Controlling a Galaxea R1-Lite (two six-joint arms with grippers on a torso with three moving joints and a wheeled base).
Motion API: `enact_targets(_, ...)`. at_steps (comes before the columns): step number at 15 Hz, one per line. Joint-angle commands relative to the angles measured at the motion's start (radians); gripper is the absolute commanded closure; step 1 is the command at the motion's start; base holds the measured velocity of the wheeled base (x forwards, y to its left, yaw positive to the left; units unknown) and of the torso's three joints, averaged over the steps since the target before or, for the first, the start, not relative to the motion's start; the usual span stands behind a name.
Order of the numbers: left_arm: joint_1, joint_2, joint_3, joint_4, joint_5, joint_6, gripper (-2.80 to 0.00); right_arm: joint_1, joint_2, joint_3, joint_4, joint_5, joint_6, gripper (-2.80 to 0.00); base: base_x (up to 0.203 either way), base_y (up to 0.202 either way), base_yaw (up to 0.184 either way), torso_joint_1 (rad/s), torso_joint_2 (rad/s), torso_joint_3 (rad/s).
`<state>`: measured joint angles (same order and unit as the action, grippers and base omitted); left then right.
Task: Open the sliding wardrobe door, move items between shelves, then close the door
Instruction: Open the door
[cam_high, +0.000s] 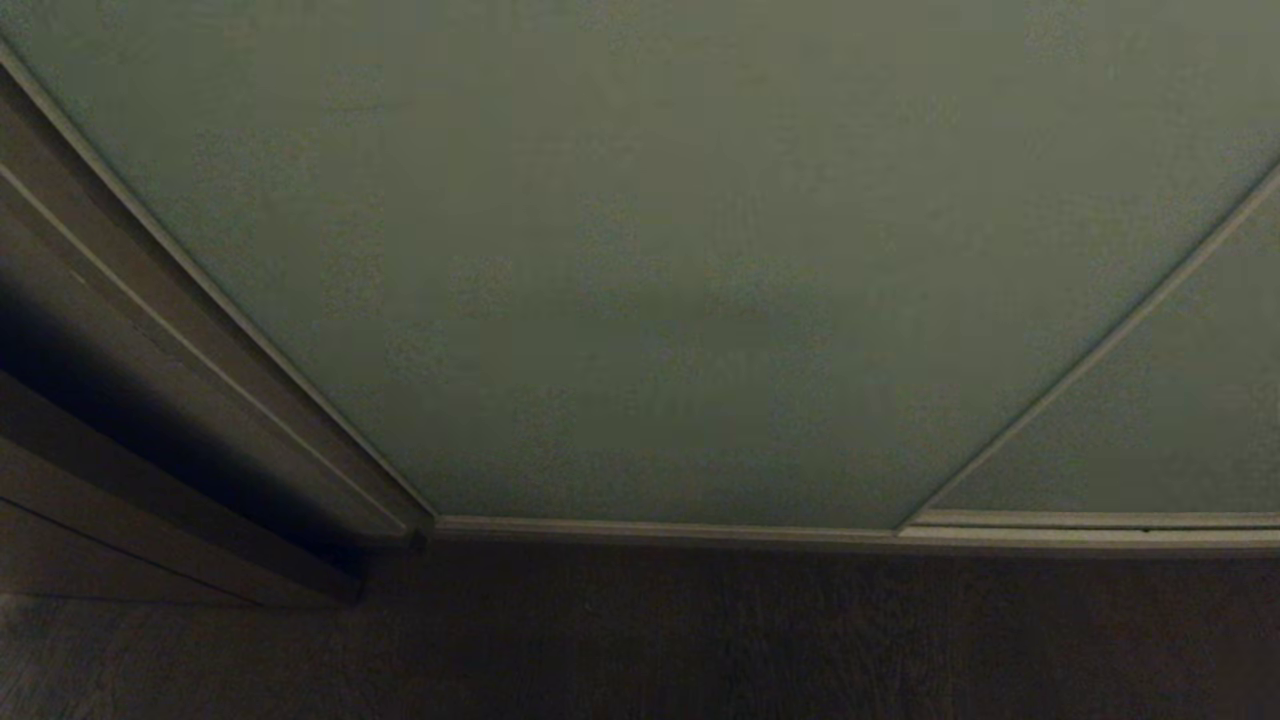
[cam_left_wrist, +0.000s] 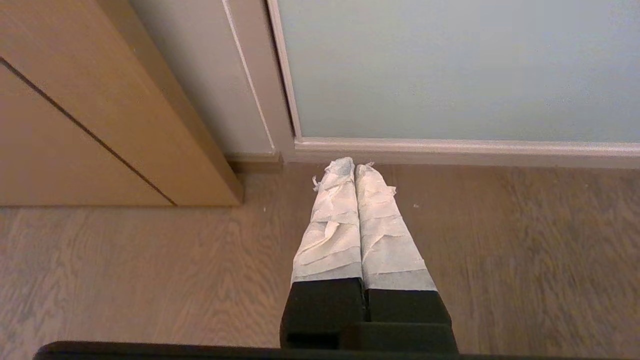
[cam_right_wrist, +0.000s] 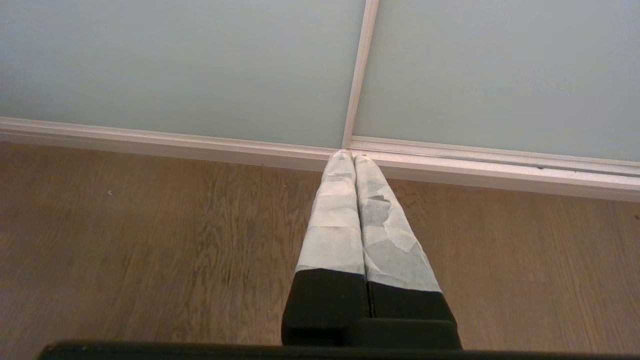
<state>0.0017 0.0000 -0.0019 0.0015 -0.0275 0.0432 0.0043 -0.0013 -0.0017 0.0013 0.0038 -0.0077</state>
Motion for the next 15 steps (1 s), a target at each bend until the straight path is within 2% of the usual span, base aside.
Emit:
enact_targets(1, 0.001, 0.001, 0.0, 0.002, 0.001, 0.004, 0.0, 0.0, 0.0, 0.0, 0.0, -0.001, -0.001, 0.0, 0.0, 0.0, 0.0, 0.0, 0.0, 0.0)
enact_targets(3, 0.001, 0.014, -0.067, 0.008, -0.001, 0.01, 0.0, 0.0, 0.0, 0.0, 0.0, 0.0, -0.001, 0.0, 0.0, 0.0, 0.0, 0.0, 0.0, 0.0)
enact_targets(5, 0.001, 0.1, -0.169, 0.016, 0.0, 0.009, 0.0, 0.0, -0.001, 0.0, 0.0, 0.0, 0.0, 0.0, 0.0, 0.0, 0.0, 0.0, 0.0, 0.0)
enact_targets(9, 0.003, 0.295, -0.464, -0.013, 0.076, 0.01, 0.0, 0.0, 0.0, 0.0, 0.0, -0.001, 0.0, 0.0, 0.0, 0.0, 0.0, 0.0, 0.0, 0.0)
enact_targets(10, 0.007, 0.355, -0.514, -0.052, 0.096, 0.009, 0.0, 0.0, 0.0, 0.0, 0.0, 0.001, -0.001, 0.0, 0.0, 0.0, 0.0, 0.0, 0.0, 0.0)
enact_targets(12, 0.035, 0.475, -0.593, -0.203, 0.148, 0.008, 0.0, 0.0, 0.0, 0.0, 0.0, 0.001, -0.001, 0.0, 0.0, 0.0, 0.0, 0.0, 0.0, 0.0)
enact_targets(15, 0.143, 0.66, -0.699, -0.427, 0.185, -0.012, 0.0, 0.0, 0.0, 0.0, 0.0, -0.001, 0.0, 0.0, 0.0, 0.0, 0.0, 0.0, 0.0, 0.0)
